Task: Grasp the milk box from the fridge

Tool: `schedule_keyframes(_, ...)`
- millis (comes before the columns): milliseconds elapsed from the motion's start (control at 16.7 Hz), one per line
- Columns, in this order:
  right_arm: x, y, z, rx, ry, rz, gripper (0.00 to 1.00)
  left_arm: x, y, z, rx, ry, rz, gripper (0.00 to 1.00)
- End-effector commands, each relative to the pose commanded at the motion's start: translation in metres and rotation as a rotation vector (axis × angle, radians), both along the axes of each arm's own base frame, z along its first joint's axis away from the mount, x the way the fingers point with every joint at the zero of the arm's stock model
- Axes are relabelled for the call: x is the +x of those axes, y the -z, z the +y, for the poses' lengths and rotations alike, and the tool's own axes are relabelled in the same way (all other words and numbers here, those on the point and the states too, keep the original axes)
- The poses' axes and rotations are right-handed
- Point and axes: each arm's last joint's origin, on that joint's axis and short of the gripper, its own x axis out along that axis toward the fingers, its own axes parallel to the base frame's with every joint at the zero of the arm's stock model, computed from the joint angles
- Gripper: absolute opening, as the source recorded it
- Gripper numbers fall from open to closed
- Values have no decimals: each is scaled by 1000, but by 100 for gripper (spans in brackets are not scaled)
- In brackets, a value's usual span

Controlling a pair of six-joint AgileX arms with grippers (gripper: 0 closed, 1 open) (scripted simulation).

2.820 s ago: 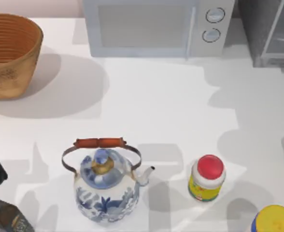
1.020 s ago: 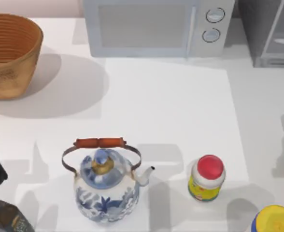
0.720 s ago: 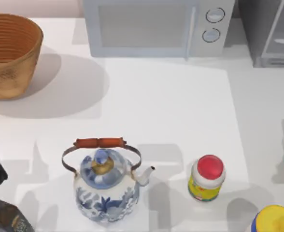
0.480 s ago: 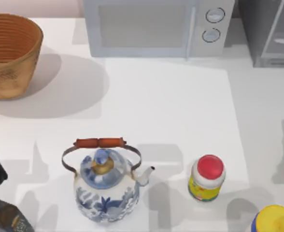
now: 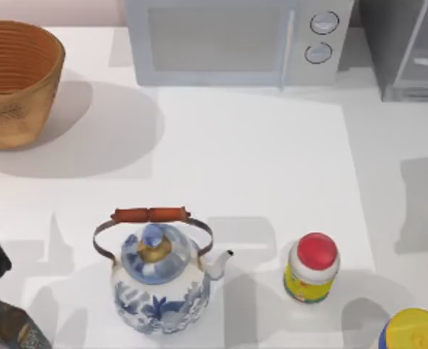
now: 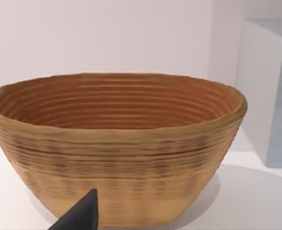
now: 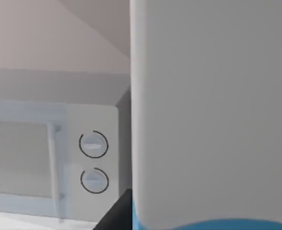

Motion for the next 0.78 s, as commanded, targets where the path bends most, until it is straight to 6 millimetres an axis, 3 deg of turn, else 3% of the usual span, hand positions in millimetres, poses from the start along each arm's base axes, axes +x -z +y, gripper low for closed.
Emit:
schedule_keyframes(180, 32, -24, 3, -12, -106, 1, 0, 0, 0, 0, 0, 0, 0, 100)
schedule_keyframes(360, 85, -27, 7, -14, -223, 64, 0, 0, 0, 0, 0, 0, 0, 100)
schedule_keyframes(600, 158, 4, 11, 0, -377, 146, 0, 0, 0, 0, 0, 0, 0, 100)
schedule_keyframes(780, 200, 32, 13, 2, -476, 152, 0, 0, 0, 0, 0, 0, 0, 100)
